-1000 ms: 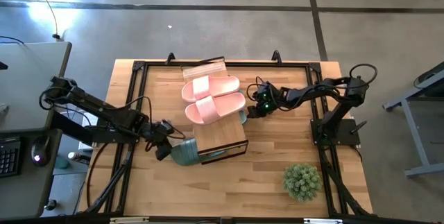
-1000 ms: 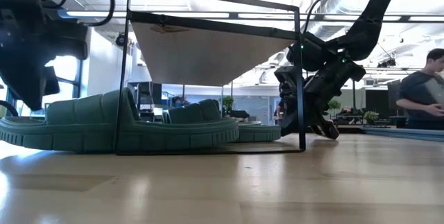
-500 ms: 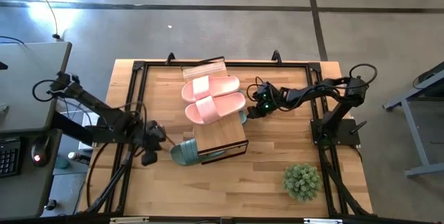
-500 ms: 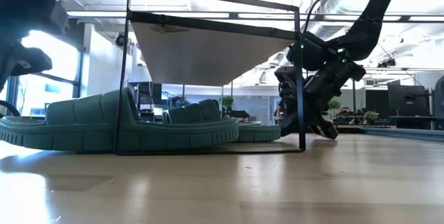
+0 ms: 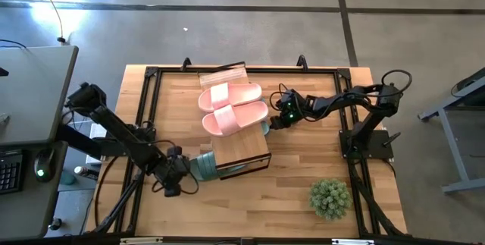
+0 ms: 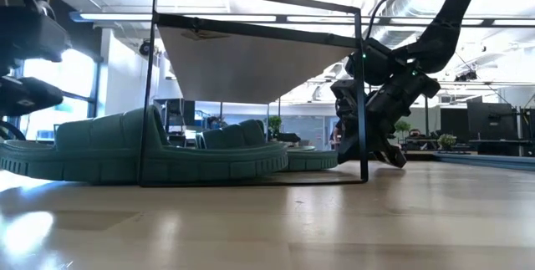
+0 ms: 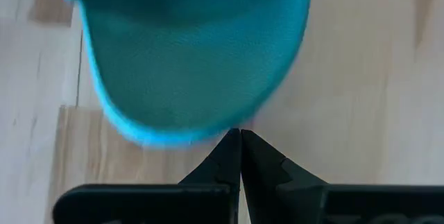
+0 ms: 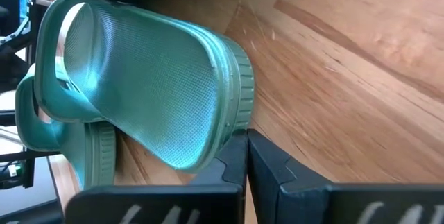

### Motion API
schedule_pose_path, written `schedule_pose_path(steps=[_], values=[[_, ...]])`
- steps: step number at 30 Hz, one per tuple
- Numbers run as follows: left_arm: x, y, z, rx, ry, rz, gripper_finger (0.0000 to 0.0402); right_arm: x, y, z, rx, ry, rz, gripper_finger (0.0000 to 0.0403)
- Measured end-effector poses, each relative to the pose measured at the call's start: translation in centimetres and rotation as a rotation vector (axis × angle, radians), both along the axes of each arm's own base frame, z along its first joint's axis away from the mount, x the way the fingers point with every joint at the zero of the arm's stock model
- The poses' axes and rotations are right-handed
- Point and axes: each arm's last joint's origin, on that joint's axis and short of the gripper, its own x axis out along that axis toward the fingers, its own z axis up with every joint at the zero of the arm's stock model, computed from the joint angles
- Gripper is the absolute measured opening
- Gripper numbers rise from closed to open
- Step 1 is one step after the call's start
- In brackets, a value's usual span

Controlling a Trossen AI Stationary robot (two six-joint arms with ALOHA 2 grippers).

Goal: Pick and place slides into the shelf
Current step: Put the green slide under the shelf

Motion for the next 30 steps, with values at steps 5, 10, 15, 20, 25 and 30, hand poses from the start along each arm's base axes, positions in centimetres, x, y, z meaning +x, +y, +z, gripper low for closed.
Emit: schedule_pose_path(steps=[5, 10, 15, 20, 25, 30], values=[[0.6, -0.5, -0.7, -0.010, -0.013, 0.001, 0.0000, 0.0, 0.0, 0.0, 0.005, -0.001, 0.001, 0.0000], [-0.2, -0.3, -0.8, 0.017, 0.040, 0.050, 0.0000, 0.0, 0.0, 0.0, 0.005, -0.002, 0.002, 0.0000], [0.4, -0.4, 0.0, 0.053, -0.003, 0.006, 0.0000, 0.0, 0.0, 0.0, 0.003, -0.002, 0.003, 0.0000], [0.8, -0.6, 0.3, 0.079, -0.066, 0.024, 0.0000, 0.0, 0.0, 0.0, 0.001, -0.003, 0.004, 0.0000], [1.3, -0.4, -0.1, 0.090, -0.077, 0.054, 0.0000, 0.0, 0.0, 0.0, -0.002, -0.004, 0.007, 0.0000], [2.1, 0.0, -0.5, 0.087, -0.088, 0.069, 0.0000, 0.0, 0.0, 0.0, 0.001, -0.007, 0.015, 0.0000]])
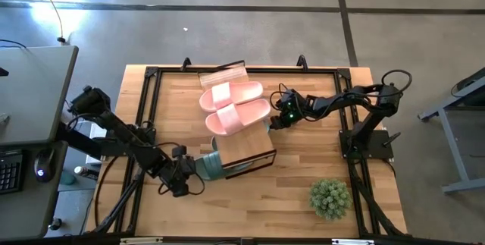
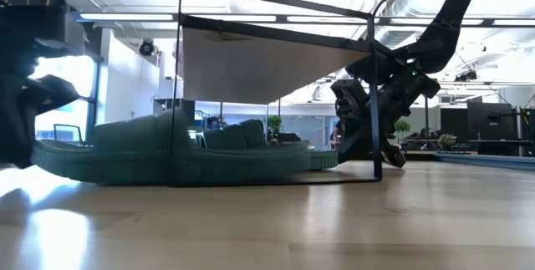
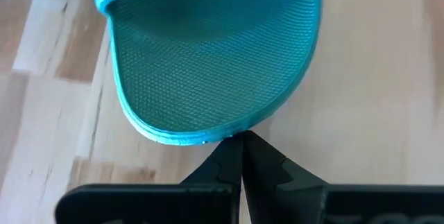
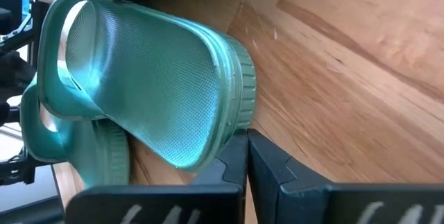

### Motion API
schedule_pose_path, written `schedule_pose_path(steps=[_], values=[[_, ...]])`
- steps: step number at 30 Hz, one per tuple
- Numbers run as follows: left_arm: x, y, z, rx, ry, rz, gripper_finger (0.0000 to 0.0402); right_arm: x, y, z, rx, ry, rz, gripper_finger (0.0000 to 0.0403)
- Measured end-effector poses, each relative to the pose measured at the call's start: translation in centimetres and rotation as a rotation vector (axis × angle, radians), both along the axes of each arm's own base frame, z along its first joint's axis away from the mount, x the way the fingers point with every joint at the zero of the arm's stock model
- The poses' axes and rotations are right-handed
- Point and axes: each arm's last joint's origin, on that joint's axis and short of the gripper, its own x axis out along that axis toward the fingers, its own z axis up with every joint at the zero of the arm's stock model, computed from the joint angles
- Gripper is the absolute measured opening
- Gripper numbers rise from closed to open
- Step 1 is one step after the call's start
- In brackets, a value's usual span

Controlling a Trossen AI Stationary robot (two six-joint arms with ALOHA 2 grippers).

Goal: Pick and place slides into the shelf
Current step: Put the green slide under the shelf

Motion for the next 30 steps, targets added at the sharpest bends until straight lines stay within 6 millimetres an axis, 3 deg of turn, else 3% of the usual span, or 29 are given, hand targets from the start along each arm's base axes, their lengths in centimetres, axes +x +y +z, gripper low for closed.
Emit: schedule_pose_path(steps=[10, 25, 30], values=[[1.6, 0.6, -0.7, 0.009, -0.045, -0.006, 0.0000, 0.0, 0.0, 0.0, 0.001, 0.000, 0.001, 0.0000], [1.6, 0.6, -0.8, 0.022, -0.045, 0.002, 0.0000, -0.3, 0.0, -0.1, -0.022, 0.042, -0.025, 0.0000], [1.6, 0.6, -0.8, 0.024, -0.045, 0.004, 0.0000, -1.2, -0.8, 1.4, -0.109, 0.060, -0.075, 0.0000]])
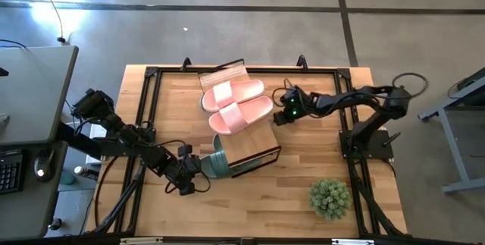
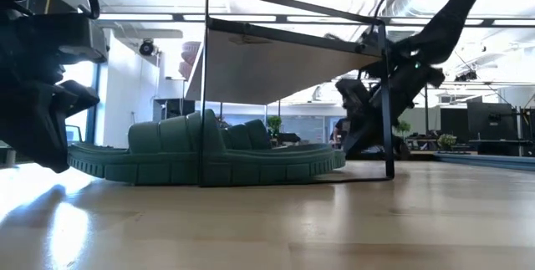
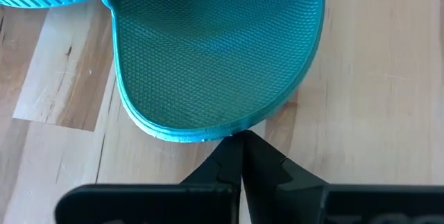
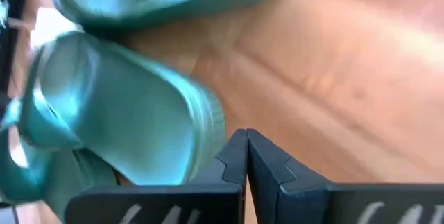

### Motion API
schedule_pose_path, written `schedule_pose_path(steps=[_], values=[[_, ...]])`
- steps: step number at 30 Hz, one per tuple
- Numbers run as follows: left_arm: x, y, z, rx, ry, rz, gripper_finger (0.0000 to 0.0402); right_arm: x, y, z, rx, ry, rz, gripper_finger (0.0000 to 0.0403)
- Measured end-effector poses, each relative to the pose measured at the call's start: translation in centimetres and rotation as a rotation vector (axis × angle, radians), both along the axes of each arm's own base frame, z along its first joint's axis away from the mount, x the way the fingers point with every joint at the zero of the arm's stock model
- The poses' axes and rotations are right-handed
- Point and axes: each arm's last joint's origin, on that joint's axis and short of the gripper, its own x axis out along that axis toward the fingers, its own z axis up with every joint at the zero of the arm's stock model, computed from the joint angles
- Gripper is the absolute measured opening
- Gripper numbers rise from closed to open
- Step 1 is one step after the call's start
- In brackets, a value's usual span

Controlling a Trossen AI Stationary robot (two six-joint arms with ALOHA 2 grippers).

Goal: Pick and place slides into the shelf
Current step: Put the green slide under the shelf

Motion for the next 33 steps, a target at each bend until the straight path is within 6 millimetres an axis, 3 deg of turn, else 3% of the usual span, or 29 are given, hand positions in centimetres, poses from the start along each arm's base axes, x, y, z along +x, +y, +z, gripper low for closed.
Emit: schedule_pose_path(steps=[6, 9, 16, 20, 27, 33], values=[[0.0, 0.0, 0.0, 0.000, 0.001, 0.000, 0.0000, -2.3, -0.3, 2.6, -0.071, 0.067, -0.044, 0.0000], [0.0, 0.0, 0.0, 0.000, 0.001, -0.001, 0.0000, -3.7, 0.5, 3.9, -0.104, 0.113, 0.009, 0.0000], [0.0, 0.0, 0.0, -0.002, 0.001, -0.001, 0.0000, -6.6, 6.3, 7.6, -0.217, 0.158, 0.194, 0.0000], [0.0, 0.0, 0.0, -0.004, 0.000, 0.001, 0.0000, -7.4, 9.5, 9.4, -0.286, 0.063, 0.273, 0.0000], [0.0, 0.0, 0.0, -0.004, 0.000, 0.001, 0.0000, -6.8, 13.9, 9.0, -0.547, 0.056, 0.375, 0.0000], [0.0, 0.0, 0.0, -0.005, -0.001, 0.005, 0.0000, -6.0, 16.5, 8.4, -0.653, 0.012, 0.437, 0.0000]])
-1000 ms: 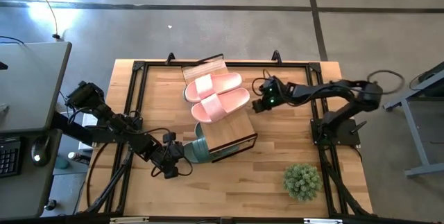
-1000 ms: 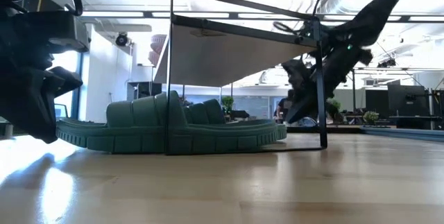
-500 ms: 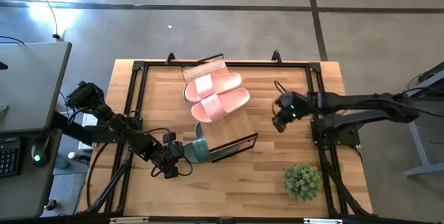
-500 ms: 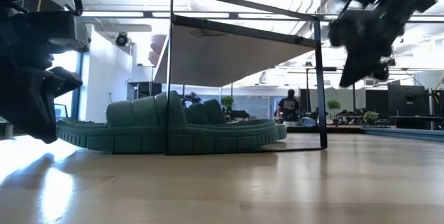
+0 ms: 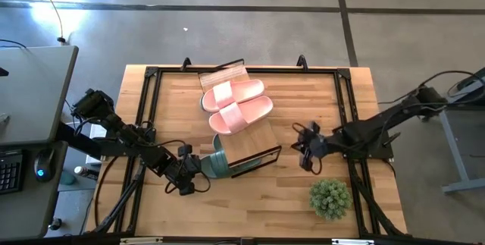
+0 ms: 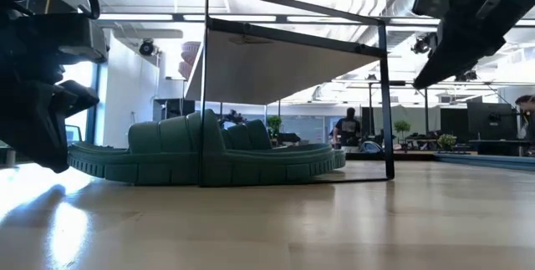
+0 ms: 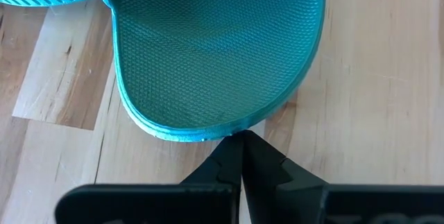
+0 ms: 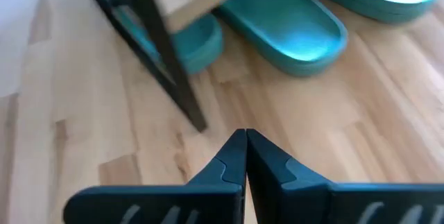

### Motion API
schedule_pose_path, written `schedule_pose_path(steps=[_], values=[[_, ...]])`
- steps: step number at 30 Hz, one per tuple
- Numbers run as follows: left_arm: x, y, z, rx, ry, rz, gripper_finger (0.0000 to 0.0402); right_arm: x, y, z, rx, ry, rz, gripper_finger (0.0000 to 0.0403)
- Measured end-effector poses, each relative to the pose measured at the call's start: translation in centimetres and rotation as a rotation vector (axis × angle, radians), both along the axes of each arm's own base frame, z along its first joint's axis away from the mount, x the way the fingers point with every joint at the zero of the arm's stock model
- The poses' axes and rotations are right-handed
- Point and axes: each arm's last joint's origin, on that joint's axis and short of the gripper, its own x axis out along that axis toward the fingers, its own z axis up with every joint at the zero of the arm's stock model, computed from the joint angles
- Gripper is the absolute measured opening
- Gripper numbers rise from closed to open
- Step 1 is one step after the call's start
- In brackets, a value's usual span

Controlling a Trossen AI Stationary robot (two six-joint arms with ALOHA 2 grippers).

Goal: Pick and place slides into the shelf
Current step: Put the green slide under the shelf

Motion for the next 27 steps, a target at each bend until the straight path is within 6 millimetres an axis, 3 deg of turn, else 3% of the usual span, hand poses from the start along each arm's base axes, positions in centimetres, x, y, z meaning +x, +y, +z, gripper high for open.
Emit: schedule_pose_path(steps=[7, 13, 27], values=[[0.0, 0.0, 0.0, -0.007, -0.003, 0.014, 0.0000, 1.8, 1.5, -1.1, 0.030, -0.038, 0.053, 0.0000], [0.0, 0.0, 0.0, -0.012, -0.007, 0.020, 0.0000, 3.5, 1.7, -2.1, 0.041, -0.075, 0.033, 0.0000], [0.5, -0.2, 0.3, -0.024, -0.063, 0.020, 0.0000, 4.3, 1.9, -2.8, 0.068, -0.072, 0.049, 0.0000]])
